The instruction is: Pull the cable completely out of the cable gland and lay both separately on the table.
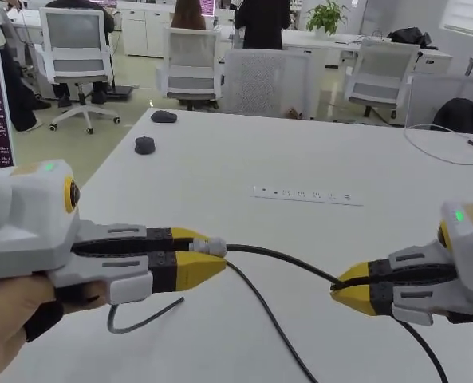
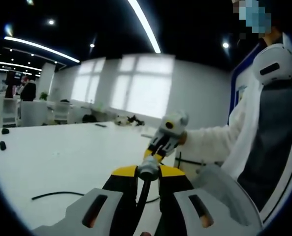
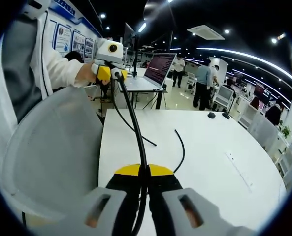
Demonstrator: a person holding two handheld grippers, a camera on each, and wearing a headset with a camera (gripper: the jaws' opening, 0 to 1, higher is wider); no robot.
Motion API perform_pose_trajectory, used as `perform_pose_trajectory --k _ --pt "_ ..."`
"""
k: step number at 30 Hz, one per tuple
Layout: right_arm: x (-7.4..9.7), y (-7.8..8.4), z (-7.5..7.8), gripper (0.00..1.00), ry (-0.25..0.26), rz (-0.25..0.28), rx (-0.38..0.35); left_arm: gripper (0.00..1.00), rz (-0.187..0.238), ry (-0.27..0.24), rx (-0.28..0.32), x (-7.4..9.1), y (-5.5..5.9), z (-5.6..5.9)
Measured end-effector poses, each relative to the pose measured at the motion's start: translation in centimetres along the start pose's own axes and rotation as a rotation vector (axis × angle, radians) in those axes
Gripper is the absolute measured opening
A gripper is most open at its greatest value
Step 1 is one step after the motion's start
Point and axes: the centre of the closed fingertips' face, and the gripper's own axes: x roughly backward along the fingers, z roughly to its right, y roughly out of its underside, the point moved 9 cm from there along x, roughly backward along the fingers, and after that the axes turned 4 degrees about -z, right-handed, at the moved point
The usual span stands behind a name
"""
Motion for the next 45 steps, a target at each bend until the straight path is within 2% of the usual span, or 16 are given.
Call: perform_pose_trajectory --k 4,7,10,13,15,18,24,29,37,39,45 --pt "0.0 0.5 0.1 0.02 0.008 -0.01 -0.014 0.16 0.011 0.001 0.003 -0.1 -0.1 0.1" --pt "0.1 0.5 0.2 0.02 0.009 0.001 -0.035 0.16 0.024 -0.008 0.013 -0.2 -0.1 0.0" --pt "0.2 0.2 0.0 0.03 0.017 0.001 -0.019 0.16 0.027 -0.018 0.014 -0.2 -0.2 0.0" --pt "0.6 -0.1 0.1 0.05 0.032 0.004 -0.005 0.16 0.006 -0.037 0.001 -0.3 -0.3 0.0" --pt "0.8 -0.8 0.1 0.1 0.031 0.035 -0.011 0.16 -0.013 -0.038 -0.015 -0.5 -0.3 0.2" --pt "1.1 -2.2 -0.1 0.2 0.034 0.072 0.004 0.16 -0.065 -0.052 -0.036 -1.1 -0.1 0.4" --pt "1.2 -5.2 -1.1 0.19 -0.022 0.165 0.074 0.16 -0.093 -0.064 -0.032 -2.4 0.1 0.7" --pt "1.0 -6.8 -1.6 0.19 -0.073 0.233 0.101 0.16 -0.119 -0.076 -0.019 -3.6 0.2 1.1" --pt "0.3 -7.2 -1.6 0.1 -0.122 0.264 0.151 0.16 -0.144 -0.08 -0.015 -5.5 0.3 1.7" --pt "0.4 -7.0 -1.6 0.08 -0.149 0.275 0.151 0.16 -0.147 -0.079 -0.02 -5.9 0.2 1.9" --pt "0.3 -6.6 -1.1 0.04 -0.173 0.264 0.167 0.16 -0.142 -0.085 -0.031 -6.4 0.0 2.0"
